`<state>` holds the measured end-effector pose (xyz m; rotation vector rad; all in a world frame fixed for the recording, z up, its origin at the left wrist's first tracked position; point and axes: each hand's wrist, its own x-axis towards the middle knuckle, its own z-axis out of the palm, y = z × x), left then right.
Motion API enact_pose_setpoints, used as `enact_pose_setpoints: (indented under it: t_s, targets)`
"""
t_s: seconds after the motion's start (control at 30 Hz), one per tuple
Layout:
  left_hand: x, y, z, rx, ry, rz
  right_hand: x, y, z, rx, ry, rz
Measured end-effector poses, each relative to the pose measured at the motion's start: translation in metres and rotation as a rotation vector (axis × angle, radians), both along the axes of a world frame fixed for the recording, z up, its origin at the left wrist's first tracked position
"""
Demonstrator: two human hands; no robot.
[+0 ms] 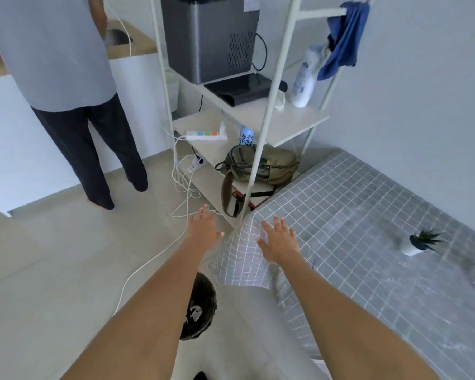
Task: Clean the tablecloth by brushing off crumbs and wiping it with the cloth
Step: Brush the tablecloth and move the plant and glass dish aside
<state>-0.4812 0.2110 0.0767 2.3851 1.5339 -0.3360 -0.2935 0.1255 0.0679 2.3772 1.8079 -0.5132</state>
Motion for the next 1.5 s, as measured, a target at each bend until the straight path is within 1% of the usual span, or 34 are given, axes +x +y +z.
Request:
enact_pose_setpoints:
  t_s: [0.2,0.3,0.47,0.63,0.8,0.93,1.13,1.33,1.5]
  targets:
    - [0.095,-0.009,0.032,0.105,-0.022,-0.153,0.080,-0.038,0.020,0.044,-0.015,-0.135]
    - [0.143,-0.023,0.038,0.099,-0.019,-0.230,0.120,-0.064,0.023,0.046,0.002,-0.198]
    - [0.226,-0.057,0.038,0.078,0.053,-0.340,0.189,-0.116,0.021,0.028,0.002,-0.300]
    - [0.299,-0.102,0.033,0.078,0.062,-0.424,0.251,-0.173,0.015,0.025,-0.016,-0.405]
    - [0.358,-0.147,0.022,0.038,0.059,-0.509,0.298,-0.235,0.006,-0.008,-0.008,-0.520]
    - [0.396,-0.178,0.012,0.007,0.077,-0.579,0.326,-0.274,-0.002,-0.015,0.020,-0.615]
    - [0.425,-0.200,-0.007,-0.033,0.104,-0.650,0.351,-0.308,-0.017,-0.028,0.037,-0.702]
    - [0.446,-0.193,-0.031,-0.064,0.115,-0.677,0.373,-0.316,-0.030,-0.033,0.046,-0.791]
    - [0.463,-0.182,-0.052,-0.081,0.044,-0.647,0.401,-0.309,-0.034,-0.010,0.031,-0.897]
